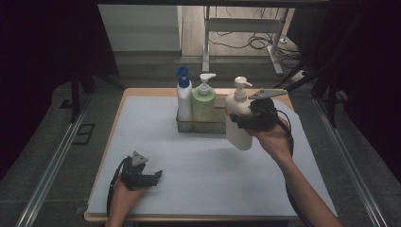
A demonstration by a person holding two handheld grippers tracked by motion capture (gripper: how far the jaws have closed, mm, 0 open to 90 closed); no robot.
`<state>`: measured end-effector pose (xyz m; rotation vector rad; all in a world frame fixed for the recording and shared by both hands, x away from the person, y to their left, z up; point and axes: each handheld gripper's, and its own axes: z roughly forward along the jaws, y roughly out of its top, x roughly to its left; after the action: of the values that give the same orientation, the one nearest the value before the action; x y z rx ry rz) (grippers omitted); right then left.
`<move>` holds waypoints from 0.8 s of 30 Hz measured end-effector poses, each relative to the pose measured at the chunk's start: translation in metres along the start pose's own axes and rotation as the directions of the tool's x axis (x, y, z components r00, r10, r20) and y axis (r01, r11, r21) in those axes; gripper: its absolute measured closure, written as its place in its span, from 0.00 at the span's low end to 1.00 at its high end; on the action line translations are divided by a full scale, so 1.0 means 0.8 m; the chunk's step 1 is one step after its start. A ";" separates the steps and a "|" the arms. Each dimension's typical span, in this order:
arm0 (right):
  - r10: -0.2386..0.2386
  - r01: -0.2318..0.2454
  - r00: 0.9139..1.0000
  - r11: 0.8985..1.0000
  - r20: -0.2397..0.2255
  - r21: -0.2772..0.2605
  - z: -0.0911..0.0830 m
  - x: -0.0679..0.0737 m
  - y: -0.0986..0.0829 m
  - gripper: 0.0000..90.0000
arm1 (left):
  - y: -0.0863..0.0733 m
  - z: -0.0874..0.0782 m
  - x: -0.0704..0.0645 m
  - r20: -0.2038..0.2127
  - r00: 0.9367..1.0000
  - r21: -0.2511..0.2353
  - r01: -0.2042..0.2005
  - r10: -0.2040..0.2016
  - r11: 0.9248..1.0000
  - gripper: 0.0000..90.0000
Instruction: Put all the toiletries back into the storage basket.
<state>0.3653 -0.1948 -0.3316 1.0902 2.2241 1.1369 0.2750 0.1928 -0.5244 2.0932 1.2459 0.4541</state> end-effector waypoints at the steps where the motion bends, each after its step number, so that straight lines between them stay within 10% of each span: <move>1: 0.001 -0.001 1.000 1.000 0.001 -0.003 0.000 -0.001 0.002 0.41 | 0.000 0.000 0.000 0.000 1.000 0.003 -0.003 0.003 1.000 0.13; 24: 0.064 -0.062 0.995 0.998 0.075 -0.033 0.035 -0.032 0.034 0.41 | 0.000 0.000 0.001 0.000 1.000 0.003 -0.004 0.004 1.000 0.13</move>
<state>0.4115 -0.1919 -0.3258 1.1787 2.1210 1.1328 0.2752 0.1932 -0.5244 2.0986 1.2431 0.4548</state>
